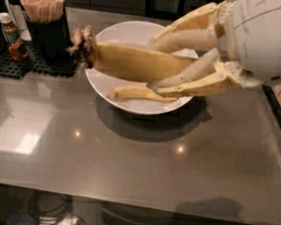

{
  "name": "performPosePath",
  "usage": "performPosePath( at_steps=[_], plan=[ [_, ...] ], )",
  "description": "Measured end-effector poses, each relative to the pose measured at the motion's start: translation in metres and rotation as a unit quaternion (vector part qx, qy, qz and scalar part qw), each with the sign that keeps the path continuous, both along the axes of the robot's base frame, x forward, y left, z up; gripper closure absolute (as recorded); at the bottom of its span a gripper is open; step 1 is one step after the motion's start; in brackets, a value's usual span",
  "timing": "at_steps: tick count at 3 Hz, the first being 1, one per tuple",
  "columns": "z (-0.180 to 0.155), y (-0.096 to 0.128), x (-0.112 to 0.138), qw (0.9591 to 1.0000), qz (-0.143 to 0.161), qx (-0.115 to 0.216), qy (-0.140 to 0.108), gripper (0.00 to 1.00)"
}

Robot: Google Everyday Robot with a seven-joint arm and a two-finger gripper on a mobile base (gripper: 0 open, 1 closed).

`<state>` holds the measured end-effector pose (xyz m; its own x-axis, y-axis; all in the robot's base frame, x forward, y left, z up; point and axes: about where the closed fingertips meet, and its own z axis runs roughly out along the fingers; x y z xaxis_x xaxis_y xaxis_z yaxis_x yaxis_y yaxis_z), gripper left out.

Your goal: Pick banana from white bowl

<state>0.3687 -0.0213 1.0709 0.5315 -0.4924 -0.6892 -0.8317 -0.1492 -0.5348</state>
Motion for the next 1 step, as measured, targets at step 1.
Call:
performPosePath(
  at_steps=[1],
  plan=[
    [0.0,0.001,0.0002,1.0,0.001,0.0,0.0,1.0]
  ],
)
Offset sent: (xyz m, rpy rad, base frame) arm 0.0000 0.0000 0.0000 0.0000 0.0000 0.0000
